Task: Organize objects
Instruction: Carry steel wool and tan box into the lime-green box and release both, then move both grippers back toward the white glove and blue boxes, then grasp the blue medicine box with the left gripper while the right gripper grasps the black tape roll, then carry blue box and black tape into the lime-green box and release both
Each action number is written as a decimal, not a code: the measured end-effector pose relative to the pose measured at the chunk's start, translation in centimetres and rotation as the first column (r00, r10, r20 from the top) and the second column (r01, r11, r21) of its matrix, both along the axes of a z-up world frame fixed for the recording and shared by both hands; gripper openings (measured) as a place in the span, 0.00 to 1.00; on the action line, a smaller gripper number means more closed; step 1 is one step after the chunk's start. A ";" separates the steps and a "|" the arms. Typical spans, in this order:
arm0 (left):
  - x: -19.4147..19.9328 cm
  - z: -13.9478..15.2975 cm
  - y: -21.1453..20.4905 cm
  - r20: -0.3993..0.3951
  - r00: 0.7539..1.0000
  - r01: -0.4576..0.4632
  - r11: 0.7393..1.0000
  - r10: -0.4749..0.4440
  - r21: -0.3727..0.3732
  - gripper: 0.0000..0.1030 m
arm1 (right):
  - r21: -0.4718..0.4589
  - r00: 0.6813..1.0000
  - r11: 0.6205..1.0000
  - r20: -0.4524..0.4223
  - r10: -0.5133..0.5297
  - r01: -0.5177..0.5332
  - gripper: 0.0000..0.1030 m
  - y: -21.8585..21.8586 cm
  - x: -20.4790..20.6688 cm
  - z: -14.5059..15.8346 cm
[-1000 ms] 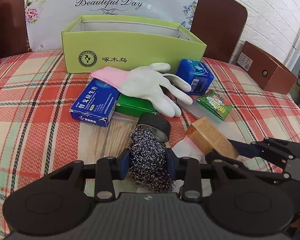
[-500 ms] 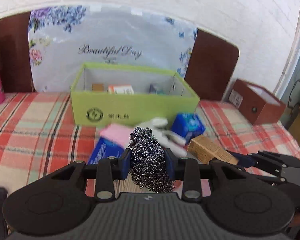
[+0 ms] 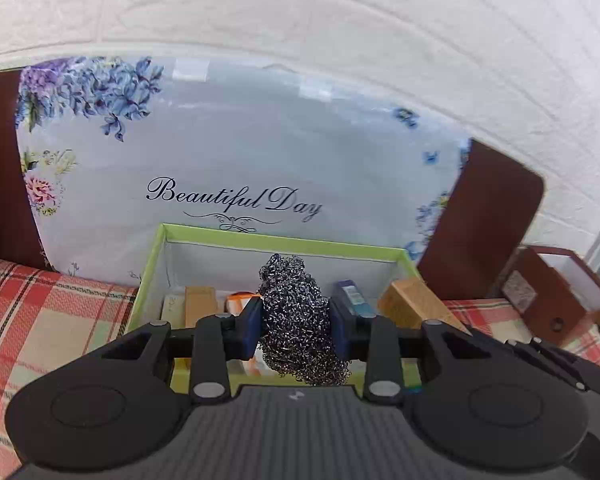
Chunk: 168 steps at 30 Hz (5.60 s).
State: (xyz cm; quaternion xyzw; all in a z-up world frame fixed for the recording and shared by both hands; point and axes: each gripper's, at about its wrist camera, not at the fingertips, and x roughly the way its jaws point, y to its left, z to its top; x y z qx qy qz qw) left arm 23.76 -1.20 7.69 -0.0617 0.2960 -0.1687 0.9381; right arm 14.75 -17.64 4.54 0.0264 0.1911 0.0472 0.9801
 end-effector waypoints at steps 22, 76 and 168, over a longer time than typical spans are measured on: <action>-4.6 -2.2 0.5 -0.020 0.991 -0.131 0.985 0.134 0.110 0.75 | 0.041 0.992 0.992 -0.052 -0.119 0.121 0.97 -0.8 -1.9 -2.0; -15.5 -10.7 4.5 -0.125 0.989 -0.038 0.963 0.074 0.268 0.64 | 0.152 0.943 0.988 -0.324 0.077 -0.029 0.18 1.3 -12.0 -7.8; -10.3 -1.1 -3.7 0.059 0.996 -0.075 0.982 0.066 0.171 0.78 | -0.198 0.981 0.961 0.050 -0.189 0.195 1.00 -0.8 -9.6 -0.8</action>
